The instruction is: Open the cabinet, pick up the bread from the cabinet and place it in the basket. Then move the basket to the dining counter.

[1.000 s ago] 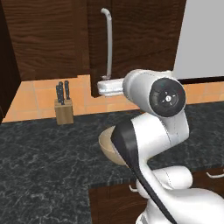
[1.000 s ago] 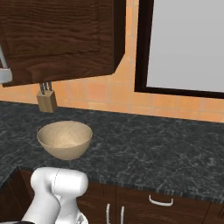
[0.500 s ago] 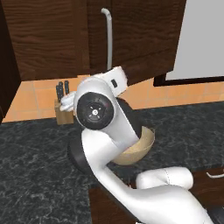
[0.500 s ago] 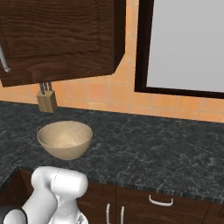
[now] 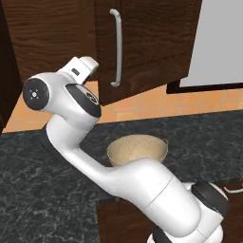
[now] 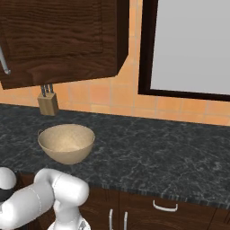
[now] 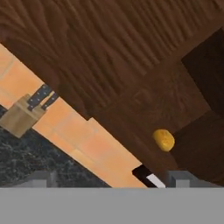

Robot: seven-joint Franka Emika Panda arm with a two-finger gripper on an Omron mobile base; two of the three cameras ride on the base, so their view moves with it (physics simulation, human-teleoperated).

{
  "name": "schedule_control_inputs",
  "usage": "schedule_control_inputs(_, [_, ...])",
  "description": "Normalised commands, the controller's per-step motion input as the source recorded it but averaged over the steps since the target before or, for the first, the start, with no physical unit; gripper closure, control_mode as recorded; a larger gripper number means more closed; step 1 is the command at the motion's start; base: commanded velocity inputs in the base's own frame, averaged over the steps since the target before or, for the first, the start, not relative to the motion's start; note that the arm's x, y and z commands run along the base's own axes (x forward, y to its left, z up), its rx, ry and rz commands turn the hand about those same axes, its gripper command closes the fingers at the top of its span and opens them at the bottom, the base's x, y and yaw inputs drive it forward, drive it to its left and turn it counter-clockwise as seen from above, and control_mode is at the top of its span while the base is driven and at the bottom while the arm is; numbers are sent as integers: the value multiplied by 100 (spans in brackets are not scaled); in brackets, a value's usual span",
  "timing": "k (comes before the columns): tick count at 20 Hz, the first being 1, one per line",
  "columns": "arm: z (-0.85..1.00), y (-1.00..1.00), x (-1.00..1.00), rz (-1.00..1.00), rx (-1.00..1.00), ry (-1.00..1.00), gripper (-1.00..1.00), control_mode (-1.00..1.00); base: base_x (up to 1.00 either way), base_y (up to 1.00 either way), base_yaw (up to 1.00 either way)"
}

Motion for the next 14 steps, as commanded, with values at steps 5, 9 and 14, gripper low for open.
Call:
schedule_control_inputs(5, [-6, 5, 83, -15, -22, 22, -100, -100, 0, 0, 0])
schedule_control_inputs(9, [-3, -7, 53, -13, -6, 17, -100, -100, 0, 0, 0])
schedule_control_inputs(14, [5, -45, -11, -7, 0, 3, -100, -100, 0, 0, 0])
